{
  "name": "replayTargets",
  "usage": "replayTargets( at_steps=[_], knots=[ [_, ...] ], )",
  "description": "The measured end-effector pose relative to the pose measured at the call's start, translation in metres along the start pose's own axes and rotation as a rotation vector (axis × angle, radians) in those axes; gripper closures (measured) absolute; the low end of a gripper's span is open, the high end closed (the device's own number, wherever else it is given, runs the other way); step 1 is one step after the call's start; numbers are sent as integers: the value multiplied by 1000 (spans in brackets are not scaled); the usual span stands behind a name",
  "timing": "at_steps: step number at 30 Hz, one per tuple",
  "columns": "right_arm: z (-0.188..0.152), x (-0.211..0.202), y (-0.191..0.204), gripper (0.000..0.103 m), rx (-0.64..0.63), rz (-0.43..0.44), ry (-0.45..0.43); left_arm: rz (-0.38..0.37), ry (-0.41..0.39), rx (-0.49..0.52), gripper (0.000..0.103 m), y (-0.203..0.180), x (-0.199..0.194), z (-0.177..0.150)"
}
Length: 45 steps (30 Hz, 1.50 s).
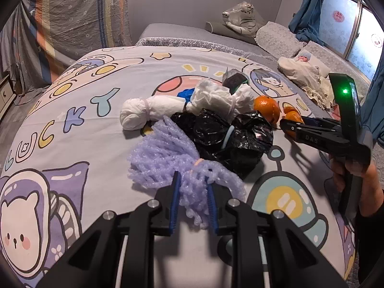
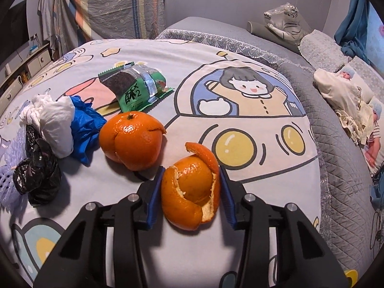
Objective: Collect trash
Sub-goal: 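Grasp the tangerine peel with the right gripper while the left gripper grasps a lavender foam net, then carry the peel and foam net over the yellow bin and release both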
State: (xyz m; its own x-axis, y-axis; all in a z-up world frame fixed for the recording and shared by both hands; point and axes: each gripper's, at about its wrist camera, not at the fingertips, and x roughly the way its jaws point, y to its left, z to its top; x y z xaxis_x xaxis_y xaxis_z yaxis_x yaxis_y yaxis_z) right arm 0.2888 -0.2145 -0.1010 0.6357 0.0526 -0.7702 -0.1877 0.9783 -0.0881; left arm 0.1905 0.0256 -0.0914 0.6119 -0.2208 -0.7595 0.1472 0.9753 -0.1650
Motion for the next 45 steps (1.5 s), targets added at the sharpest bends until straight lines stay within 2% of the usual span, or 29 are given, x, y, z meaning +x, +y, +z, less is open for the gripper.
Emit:
replayTargets(
  at_steps=[7, 11, 18, 21, 33, 45],
  knots=[
    [0, -23, -4, 63, 32, 15, -41, -18, -42, -15, 84, 6, -25, -5],
    [-5, -50, -8, 63, 62, 60, -66, -15, -92, -4, 84, 6, -45, -7],
    [-29, -93, -12, 63, 86, 86, -94, -26, -155, 12, 84, 0, -70, -13],
    [-41, -107, -15, 63, 98, 85, -106, -46, -154, 24, 84, -7, -71, -15],
    [-82, -153, -45, 63, 170, 62, -158, -137, -114, 101, 84, -57, -55, -10],
    [-103, -195, -90, 62, 247, -38, -218, -221, -123, 226, 84, -124, -55, 7]
  ],
)
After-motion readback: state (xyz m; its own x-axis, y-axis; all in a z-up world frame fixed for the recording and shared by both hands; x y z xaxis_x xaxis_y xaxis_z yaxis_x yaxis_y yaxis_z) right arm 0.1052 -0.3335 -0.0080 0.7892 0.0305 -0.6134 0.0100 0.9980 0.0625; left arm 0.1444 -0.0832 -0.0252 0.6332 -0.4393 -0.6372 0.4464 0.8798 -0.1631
